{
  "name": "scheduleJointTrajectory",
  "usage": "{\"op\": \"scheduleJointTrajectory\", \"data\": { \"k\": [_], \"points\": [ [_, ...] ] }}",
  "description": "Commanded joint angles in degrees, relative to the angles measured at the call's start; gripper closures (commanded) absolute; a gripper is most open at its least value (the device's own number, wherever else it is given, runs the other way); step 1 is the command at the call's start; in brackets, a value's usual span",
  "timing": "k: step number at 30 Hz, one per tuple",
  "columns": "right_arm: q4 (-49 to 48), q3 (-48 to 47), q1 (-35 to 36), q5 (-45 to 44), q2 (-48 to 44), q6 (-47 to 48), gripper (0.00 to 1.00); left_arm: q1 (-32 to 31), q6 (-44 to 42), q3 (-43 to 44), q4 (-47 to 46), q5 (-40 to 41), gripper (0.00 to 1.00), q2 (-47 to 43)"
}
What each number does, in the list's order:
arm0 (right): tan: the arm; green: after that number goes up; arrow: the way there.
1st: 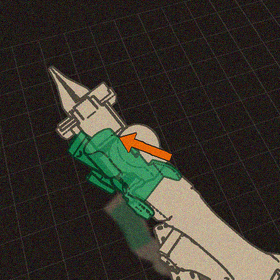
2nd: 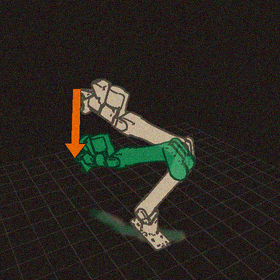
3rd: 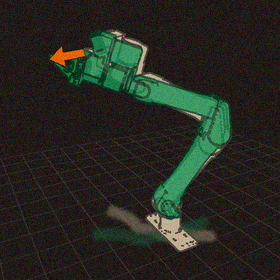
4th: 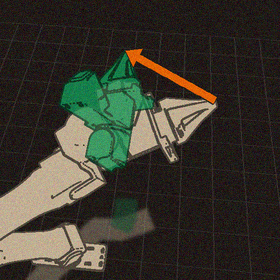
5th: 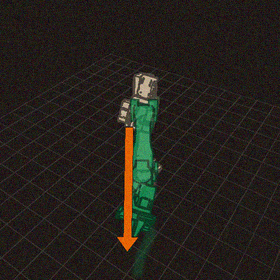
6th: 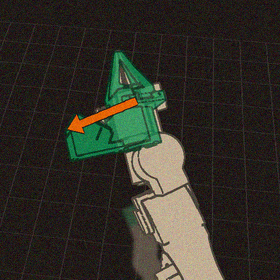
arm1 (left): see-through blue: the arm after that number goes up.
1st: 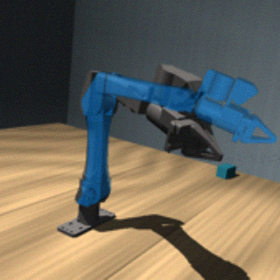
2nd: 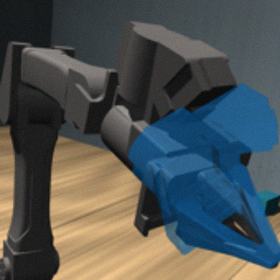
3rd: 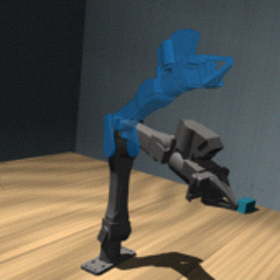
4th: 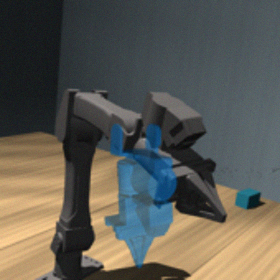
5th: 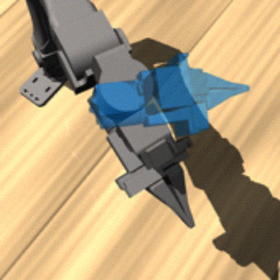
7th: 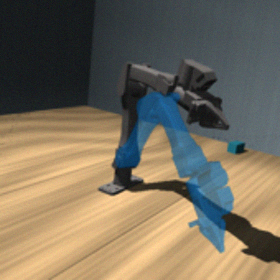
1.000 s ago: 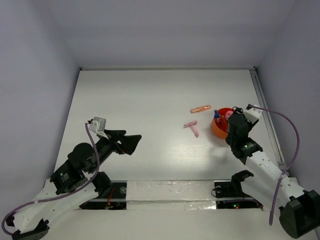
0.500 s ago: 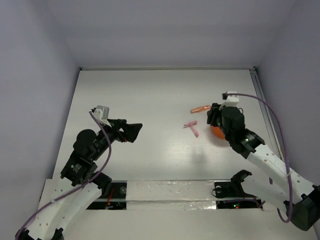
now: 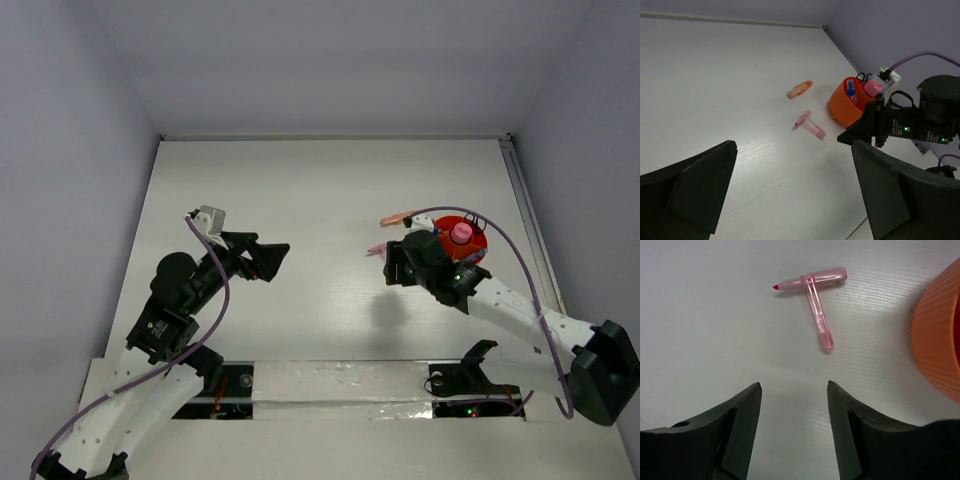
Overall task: Sort the stationery into containers
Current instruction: Pick up the pen from the center of the board.
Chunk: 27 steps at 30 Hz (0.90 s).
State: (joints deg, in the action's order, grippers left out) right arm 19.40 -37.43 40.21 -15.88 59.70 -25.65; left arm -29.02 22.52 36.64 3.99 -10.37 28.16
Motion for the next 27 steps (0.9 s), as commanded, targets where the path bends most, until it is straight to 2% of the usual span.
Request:
{"op": "scheduleJointTrajectory", "data": {
  "k": [1,4,11,22,25,27],
  "points": [
    [-0.68,-1.33,0.22,-1.09,5.83,-3.09,0.37,0.36,-1.52,1.68,-3.55,-1.57,0.01,0.49],
    [-2.26,-1.76,0.22,-1.34,8.84,-4.23,0.37,0.36,-1.69,1.85,-3.2,-2.2,0.01,1.37],
    [-8.32,-0.54,-7.33,0.58,14.04,-3.09,0.36,0.36,-1.61,1.33,-3.55,-2.72,0.01,-0.21],
    [-17.11,-1.5,-7.33,6.48,22.38,2.97,0.42,0.89,-1.34,1.33,-5.04,-4.75,0.01,1.72],
    [-17.55,-1.77,-7.33,4.98,23.79,3.59,0.47,1.41,-1.34,1.24,-4.96,-4.4,0.01,1.55],
    [-17.47,-1.94,-7.33,5.07,24.5,3.5,0.59,1.42,-1.25,1.24,-4.96,-4.22,0.01,1.37]
  ]
}}
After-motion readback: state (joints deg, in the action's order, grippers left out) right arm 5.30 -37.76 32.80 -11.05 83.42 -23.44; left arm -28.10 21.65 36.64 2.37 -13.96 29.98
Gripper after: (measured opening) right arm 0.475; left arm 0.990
